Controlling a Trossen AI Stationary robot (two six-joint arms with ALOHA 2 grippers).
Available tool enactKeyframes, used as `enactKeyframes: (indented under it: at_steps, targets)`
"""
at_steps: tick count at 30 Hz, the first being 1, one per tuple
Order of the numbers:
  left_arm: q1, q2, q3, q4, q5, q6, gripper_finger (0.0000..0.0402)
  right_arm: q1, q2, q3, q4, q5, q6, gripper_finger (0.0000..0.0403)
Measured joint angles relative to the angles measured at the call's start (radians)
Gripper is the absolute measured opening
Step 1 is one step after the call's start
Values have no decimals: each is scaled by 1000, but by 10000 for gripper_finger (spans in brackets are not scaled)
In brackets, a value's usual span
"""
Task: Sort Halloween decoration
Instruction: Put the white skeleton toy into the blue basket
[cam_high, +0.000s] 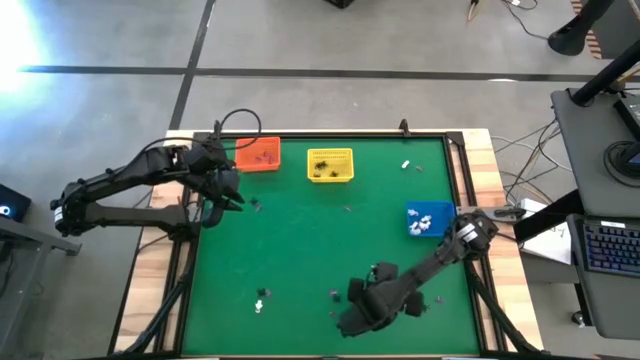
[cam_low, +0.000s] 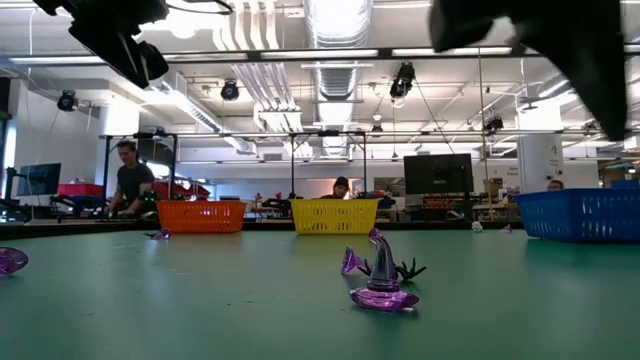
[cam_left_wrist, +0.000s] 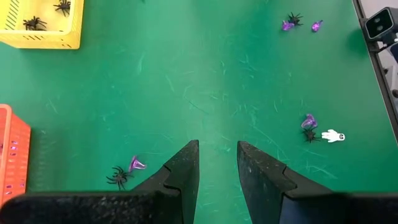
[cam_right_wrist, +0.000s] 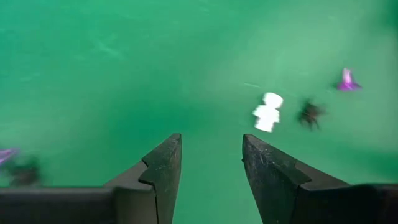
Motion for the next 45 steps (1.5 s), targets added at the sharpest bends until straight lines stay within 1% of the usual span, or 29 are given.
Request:
enactKeyframes:
  at_steps: [3,10,14,21,26,30,37,45]
  targets:
    - [0,0,0,-5,0,0,91,18,-2,-37,5,-64,22,162]
    - [0,0,0,-15,0,-1,91,26,-2,-133,87,-82,39,162]
    - [0,0,0,-34,0,-3,91,26,-2,-181,103,-124,55,162]
    - [0,0,0,-50,1,-4,91,29,-2,-226,119,-131,57,162]
    - [0,0,0,-57,1,-5,91,32,-2,-261,125,-176,62,162]
    - [0,0,0,-62,1,-9,91,42,-2,-274,130,-177,67,162]
    - [0,0,0,-62,1,-16,91,49,-2,-329,190,-199,80,162]
    - [0,0,0,-63,1,-27,91,54,-6,-355,207,-202,77,162]
